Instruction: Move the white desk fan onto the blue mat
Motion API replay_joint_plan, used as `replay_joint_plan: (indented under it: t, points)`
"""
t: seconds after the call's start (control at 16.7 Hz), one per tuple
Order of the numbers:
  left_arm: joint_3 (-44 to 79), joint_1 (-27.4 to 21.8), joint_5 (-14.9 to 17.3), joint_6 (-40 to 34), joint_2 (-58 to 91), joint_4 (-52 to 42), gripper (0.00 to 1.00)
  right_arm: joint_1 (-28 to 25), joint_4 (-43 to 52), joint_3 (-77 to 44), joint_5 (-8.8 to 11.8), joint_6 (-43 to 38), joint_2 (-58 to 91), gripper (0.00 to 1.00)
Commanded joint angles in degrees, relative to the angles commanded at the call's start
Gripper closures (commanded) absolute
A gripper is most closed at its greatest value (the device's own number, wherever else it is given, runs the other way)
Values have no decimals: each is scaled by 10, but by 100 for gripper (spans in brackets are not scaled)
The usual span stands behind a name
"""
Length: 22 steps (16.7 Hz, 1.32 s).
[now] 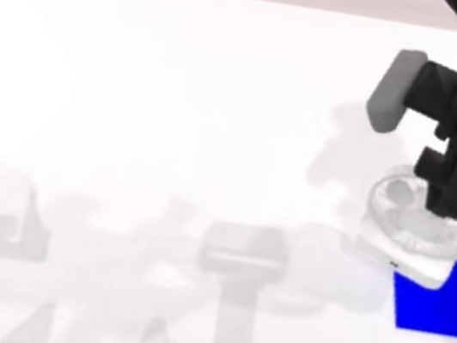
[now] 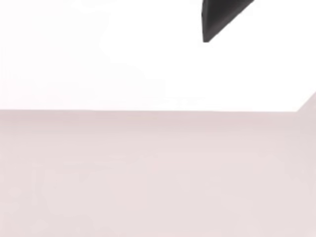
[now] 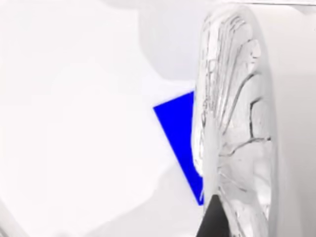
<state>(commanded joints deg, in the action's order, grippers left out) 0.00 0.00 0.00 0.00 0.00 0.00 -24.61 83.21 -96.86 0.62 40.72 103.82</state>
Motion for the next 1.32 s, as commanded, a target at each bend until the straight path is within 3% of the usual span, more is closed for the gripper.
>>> replay_joint_plan:
  t: [0.24, 0.48, 0.96, 1.32]
  points:
    - [0, 0, 0, 0, 0, 0, 0, 47, -20, 73, 3, 200, -57, 100]
    - [0, 0, 0, 0, 0, 0, 0, 81, -31, 130, 4, 323, -95, 100]
    - [0, 0, 0, 0, 0, 0, 0, 86, -34, 145, 4, 349, -101, 100]
    - [0, 0, 0, 0, 0, 0, 0, 89, -110, 215, 4, 350, -96, 100]
